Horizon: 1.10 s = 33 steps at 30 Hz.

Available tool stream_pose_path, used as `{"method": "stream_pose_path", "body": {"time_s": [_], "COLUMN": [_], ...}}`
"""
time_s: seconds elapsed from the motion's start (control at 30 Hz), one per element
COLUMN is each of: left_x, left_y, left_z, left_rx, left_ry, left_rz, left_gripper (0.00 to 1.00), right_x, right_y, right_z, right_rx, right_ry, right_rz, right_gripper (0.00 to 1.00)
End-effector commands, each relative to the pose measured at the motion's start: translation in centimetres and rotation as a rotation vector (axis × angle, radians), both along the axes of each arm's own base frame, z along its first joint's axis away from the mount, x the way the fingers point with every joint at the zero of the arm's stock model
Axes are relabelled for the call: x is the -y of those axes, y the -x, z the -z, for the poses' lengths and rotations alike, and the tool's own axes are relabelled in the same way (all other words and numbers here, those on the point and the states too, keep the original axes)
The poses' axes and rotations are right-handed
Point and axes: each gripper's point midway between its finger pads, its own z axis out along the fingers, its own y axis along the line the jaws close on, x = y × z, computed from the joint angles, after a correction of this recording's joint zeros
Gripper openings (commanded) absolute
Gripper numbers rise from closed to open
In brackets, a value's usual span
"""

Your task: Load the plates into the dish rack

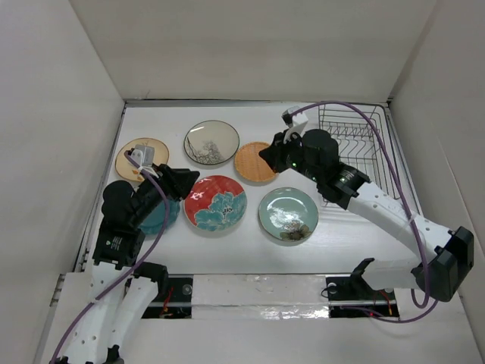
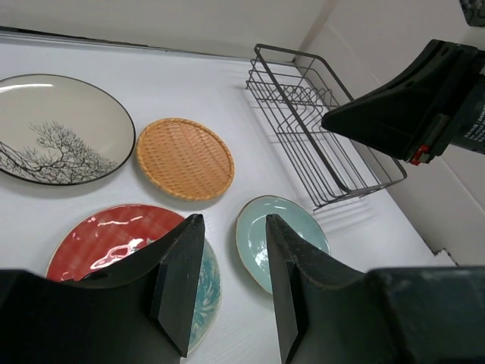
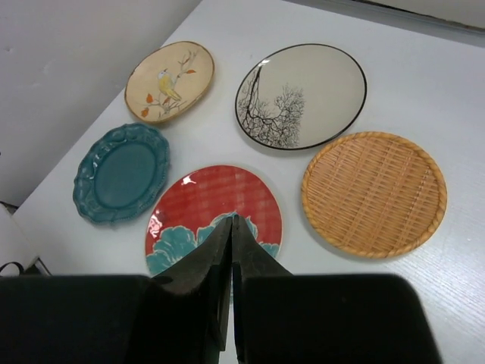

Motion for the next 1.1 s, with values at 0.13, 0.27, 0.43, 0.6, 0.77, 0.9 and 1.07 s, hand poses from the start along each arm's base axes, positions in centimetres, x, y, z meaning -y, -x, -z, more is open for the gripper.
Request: {"method": "stream_pose_path", "body": {"time_s": [0.13,0.27,0.43,0.6,0.77,0.9,1.07], "left_x": [0.3,1.9,2.2,1.8,0.3,0.2,0.3], "left_y": [0.2,0.3,0.2,0.0,-1.3,-1.5,-1.6], "left_z": [-1.3,-1.3,-1.1,0.1,2.2,2.4,2.6], "left_rx": [0.064,0.064,0.066,0.065,0.027,0.021,0.016], "left_ry": [-0.025,-0.043,-0.055,-0.06,-0.114,-0.123,-0.127], "left_rz": [0.029,0.087,0.101,0.071,-0.029,-0.034,-0.032], "left_gripper": [0.32,0.14,0.0,0.0,0.0,0.02,0.27], "right_x": [-2.7,-5.2,-8.6,-10.6,-10.7,-9.5,-8.0], "right_y": [-2.3,-4.2,-7.9,-11.5,-15.5,-18.7,-22.5], "right_z": [-0.2,1.2,3.8,6.6,8.6,10.2,15.2], "right_rx": [0.007,-0.017,-0.065,-0.116,-0.169,-0.231,-0.317], "right_ry": [-0.03,0.0,0.028,0.026,-0.001,-0.08,-0.031], "right_rz": [0.007,-0.028,-0.016,0.014,0.092,0.092,0.113], "right_gripper": [0.26,0.29,0.0,0.0,0.0,0.23,0.57]}}
